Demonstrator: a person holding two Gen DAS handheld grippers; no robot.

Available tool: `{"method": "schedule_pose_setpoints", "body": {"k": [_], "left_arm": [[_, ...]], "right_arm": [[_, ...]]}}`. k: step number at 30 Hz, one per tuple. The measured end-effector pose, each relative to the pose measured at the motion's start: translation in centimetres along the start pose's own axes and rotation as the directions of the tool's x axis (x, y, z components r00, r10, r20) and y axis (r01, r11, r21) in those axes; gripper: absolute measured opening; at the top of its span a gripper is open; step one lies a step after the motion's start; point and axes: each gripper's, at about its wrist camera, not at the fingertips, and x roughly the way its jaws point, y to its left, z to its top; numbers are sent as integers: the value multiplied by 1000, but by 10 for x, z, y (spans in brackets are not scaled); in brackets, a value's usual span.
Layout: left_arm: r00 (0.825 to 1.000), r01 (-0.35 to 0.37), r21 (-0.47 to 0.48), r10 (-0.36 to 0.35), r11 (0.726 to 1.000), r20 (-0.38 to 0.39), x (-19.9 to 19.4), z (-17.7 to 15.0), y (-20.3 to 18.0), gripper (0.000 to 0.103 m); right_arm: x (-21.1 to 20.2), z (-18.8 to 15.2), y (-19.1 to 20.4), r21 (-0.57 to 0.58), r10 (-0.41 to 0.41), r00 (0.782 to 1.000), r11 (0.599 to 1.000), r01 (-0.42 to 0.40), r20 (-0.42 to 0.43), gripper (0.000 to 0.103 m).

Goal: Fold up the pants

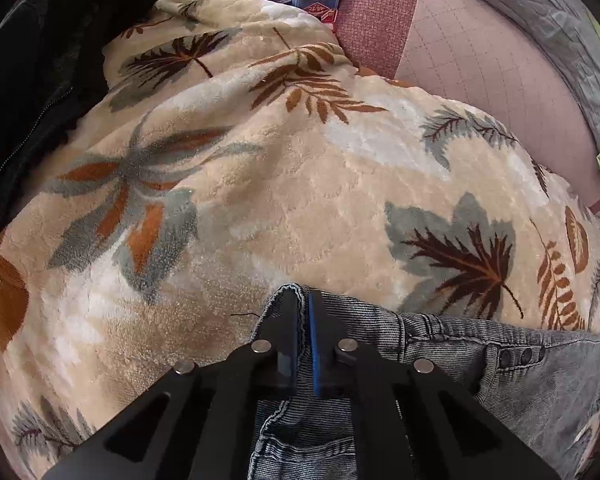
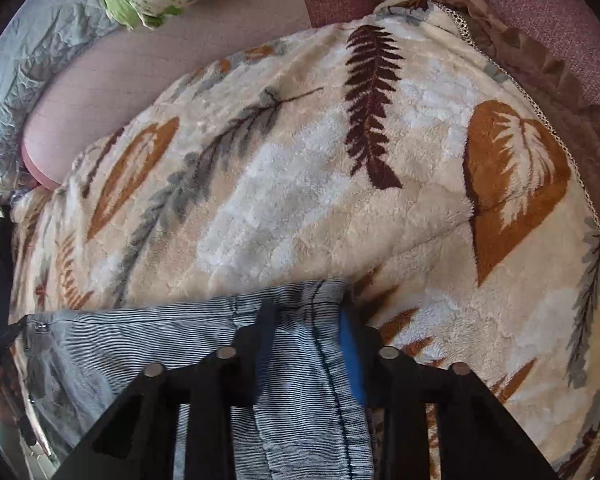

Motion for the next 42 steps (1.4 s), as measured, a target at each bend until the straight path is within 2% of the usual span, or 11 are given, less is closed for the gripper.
{"method": "schedule_pose_setpoints", "body": {"k": [5,12,23,26,29,31,33,34,35,38,42], "left_arm": [[998,-14,-13,15,1000,59,-20,0,-5,3],[973,125,-13,-120,992,197,-109,-24,3,3],[895,273,71,-281,959,347,-252,-171,59,3],[908,285,90,-299,954,295,-246,-220,79,3],[941,274,95,-287,957,180,-215,-259,95,4],[971,221,96,-228,971,70,-187,-274,100,7],[990,140,101,-141,985,11,-168,-280,102,14],[995,97,92,-98,991,1,-166,-280,103,29],[998,68,74,-69,995,10,-170,-278,104,38],[993,12,49,-18,999,117,-205,-272,107,40],[956,-50,51,33,997,291,-253,-267,88,61]], "right_arm": [[-21,-4,5,-17,-22,998,1000,24,62,14],[-94,-33,7,-18,20,974,1000,-16,224,14],[-203,-168,-29,-80,114,914,993,-90,388,14],[-207,-224,-48,-109,146,909,988,-112,391,14],[-191,-281,-59,-153,172,932,980,-129,319,14],[-160,-310,-62,-180,175,970,973,-144,166,16],[-125,-329,-59,-220,71,997,973,-68,5,27],[-118,-335,-58,-234,39,999,971,-43,-23,39],[-120,-338,-59,-231,52,998,971,-55,-18,44],[-149,-334,-69,-156,128,989,981,-116,69,59],[-184,-314,-90,-31,183,966,983,-181,181,68]]}}
